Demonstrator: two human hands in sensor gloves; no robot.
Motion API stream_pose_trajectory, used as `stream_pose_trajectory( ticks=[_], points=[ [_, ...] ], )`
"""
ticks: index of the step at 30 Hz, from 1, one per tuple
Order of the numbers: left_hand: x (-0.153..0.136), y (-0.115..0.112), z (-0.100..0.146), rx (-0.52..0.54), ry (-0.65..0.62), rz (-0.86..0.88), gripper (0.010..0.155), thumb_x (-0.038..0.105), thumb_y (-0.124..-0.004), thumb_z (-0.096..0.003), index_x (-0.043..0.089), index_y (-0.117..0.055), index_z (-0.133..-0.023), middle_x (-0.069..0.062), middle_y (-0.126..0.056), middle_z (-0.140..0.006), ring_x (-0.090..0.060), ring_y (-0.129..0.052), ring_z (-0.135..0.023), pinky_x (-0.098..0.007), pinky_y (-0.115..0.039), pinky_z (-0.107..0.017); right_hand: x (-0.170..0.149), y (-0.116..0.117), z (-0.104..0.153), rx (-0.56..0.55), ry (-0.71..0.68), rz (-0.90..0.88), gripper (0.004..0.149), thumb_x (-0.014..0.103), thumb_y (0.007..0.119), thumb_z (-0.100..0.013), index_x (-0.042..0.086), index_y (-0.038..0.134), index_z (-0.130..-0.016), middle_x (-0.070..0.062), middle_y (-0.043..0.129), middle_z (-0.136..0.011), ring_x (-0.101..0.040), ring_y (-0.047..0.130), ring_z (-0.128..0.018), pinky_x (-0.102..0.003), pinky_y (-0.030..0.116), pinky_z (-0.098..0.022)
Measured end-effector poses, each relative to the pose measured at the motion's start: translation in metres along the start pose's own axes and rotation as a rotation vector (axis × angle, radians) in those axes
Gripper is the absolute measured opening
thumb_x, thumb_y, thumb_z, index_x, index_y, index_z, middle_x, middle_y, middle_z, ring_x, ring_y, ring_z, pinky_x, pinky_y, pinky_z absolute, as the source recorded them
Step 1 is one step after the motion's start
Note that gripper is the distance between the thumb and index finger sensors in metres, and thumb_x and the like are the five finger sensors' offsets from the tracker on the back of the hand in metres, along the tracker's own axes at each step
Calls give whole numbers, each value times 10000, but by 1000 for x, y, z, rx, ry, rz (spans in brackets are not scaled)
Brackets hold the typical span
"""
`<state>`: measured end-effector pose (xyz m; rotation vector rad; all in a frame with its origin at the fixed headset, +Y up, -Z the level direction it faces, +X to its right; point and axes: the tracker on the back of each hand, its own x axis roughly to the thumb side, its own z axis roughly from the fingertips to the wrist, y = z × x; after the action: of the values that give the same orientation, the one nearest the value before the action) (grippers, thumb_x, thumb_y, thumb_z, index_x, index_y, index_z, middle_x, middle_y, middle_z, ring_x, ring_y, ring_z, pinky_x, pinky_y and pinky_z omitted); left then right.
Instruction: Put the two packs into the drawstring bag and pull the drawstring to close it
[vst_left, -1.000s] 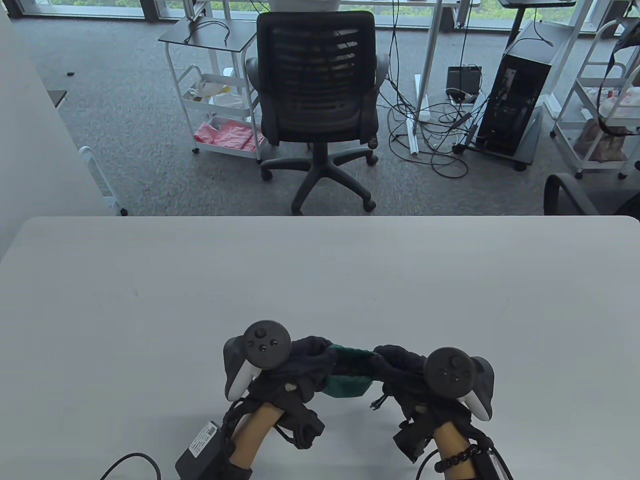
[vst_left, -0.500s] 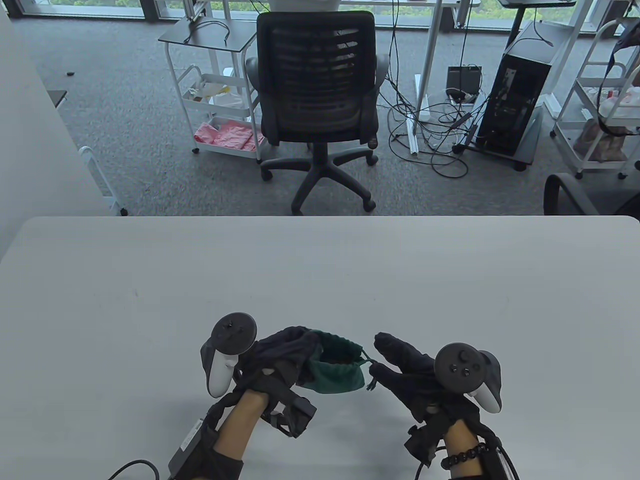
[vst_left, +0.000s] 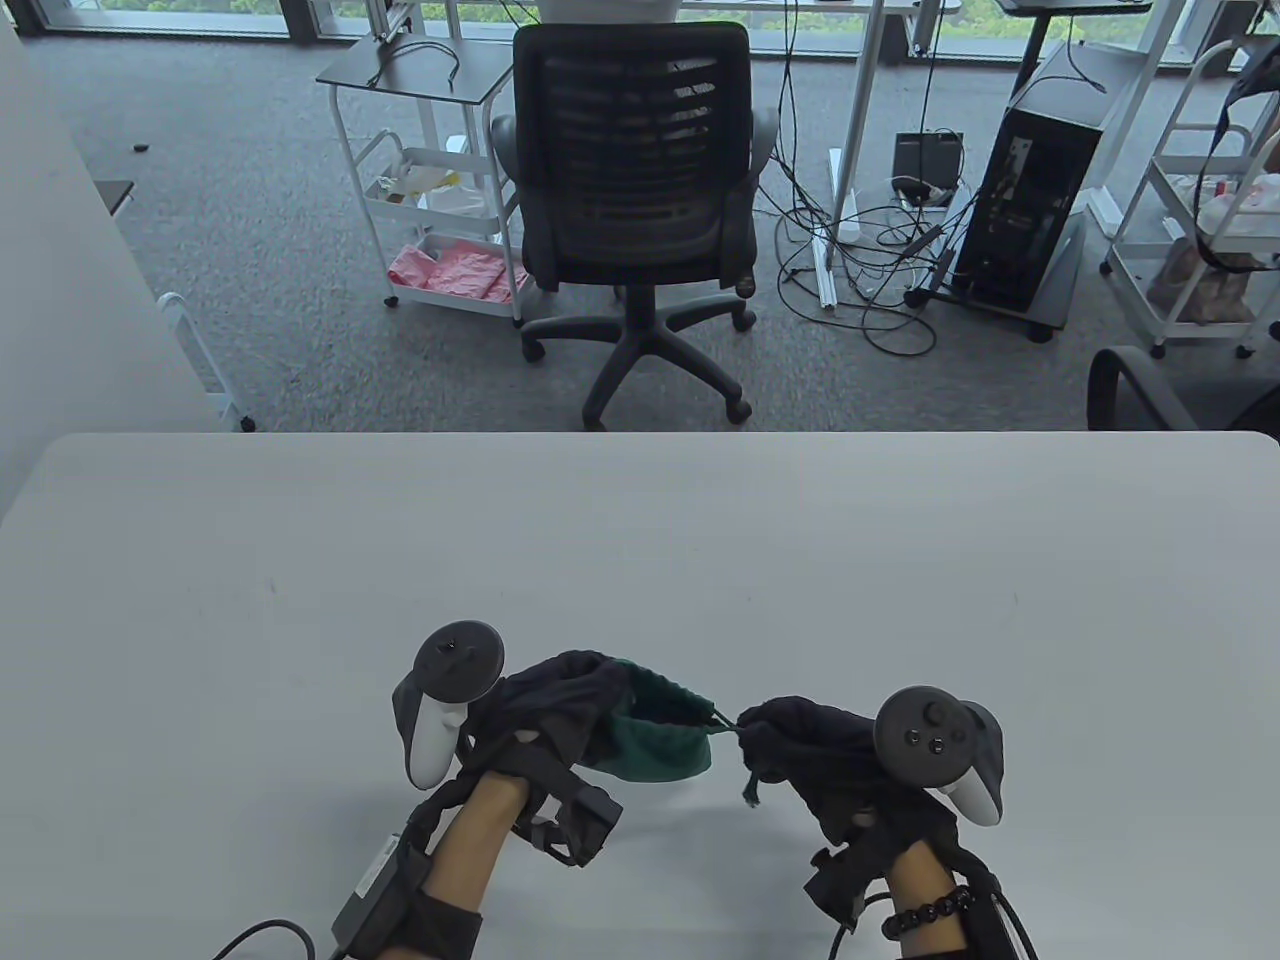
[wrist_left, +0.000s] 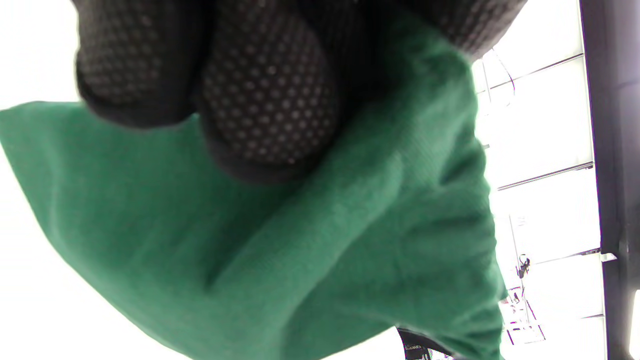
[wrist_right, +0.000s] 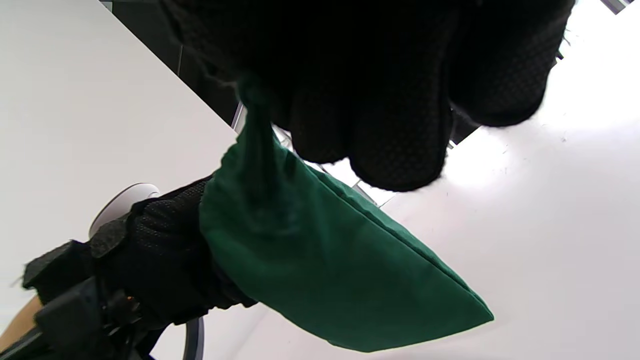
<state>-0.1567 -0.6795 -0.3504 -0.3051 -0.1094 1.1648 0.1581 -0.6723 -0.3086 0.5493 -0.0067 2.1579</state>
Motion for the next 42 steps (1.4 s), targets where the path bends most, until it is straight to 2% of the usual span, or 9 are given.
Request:
stream_pose_trajectory(
  ticks=[2,11,15,21,26,33,37,42],
  points=[
    [2,-2,0,-19,2,4,434,423,-777,-545,122,-850,-848,-44,-987,-597,-150,-1082,-358,-402,-949,-369,2,1,-1,33,-13,-29,362,346,747,-551,88,843,-785,-103,989,-659,-262,1079,-508,-546,873,-512],
    [5,-1,5,-9,-5,-6,434,419,-778,-546,118,-853,-849,-49,-992,-601,-156,-1086,-359,-405,-950,-367,7,-1,-1,-33,-12,-115,369,338,703,-564,70,766,-810,-130,940,-714,-271,1092,-514,-533,910,-477],
    [8,-3,7,6,-13,-17,435,419,-775,-547,119,-849,-853,-48,-990,-604,-154,-1086,-360,-404,-950,-369,7,-3,-1,-51,5,-131,354,288,712,-564,52,739,-826,-170,899,-748,-287,1087,-548,-552,910,-502],
    [9,-7,7,-2,-14,-12,436,418,-771,-549,119,-845,-857,-48,-990,-611,-155,-1087,-366,-403,-950,-371,7,-8,0,-141,39,-178,359,265,747,-548,40,745,-827,-182,904,-705,-214,1103,-485,-517,958,-482],
    [8,-6,7,-3,-4,-19,439,417,-770,-550,118,-841,-864,-50,-987,-621,-159,-1086,-373,-406,-948,-375,6,-7,0,-148,56,-150,359,272,756,-548,51,765,-832,-163,919,-666,-187,1077,-416,-523,950,-476],
    [5,-11,3,-45,21,-93,464,416,-777,-546,110,-822,-892,-55,-989,-624,-168,-1087,-375,-414,-945,-377,15,-9,3,-176,-11,-128,352,295,759,-552,79,786,-828,-138,925,-634,-164,1034,-356,-495,931,-446],
    [7,-13,0,4,-14,-206,464,427,-792,-537,144,-820,-904,-33,-1000,-604,-158,-1090,-360,-407,-950,-370,18,-11,5,-211,-45,-68,349,303,775,-544,91,805,-820,-129,934,-622,-159,1033,-347,-487,933,-443],
    [13,-8,-3,23,-40,-298,420,414,-839,-513,181,-867,-861,-17,-1026,-549,-152,-1096,-311,-397,-960,-340,21,-15,7,-216,-60,-16,347,306,803,-528,90,839,-796,-129,954,-592,-149,1040,-320,-477,944,-426]
  ],
)
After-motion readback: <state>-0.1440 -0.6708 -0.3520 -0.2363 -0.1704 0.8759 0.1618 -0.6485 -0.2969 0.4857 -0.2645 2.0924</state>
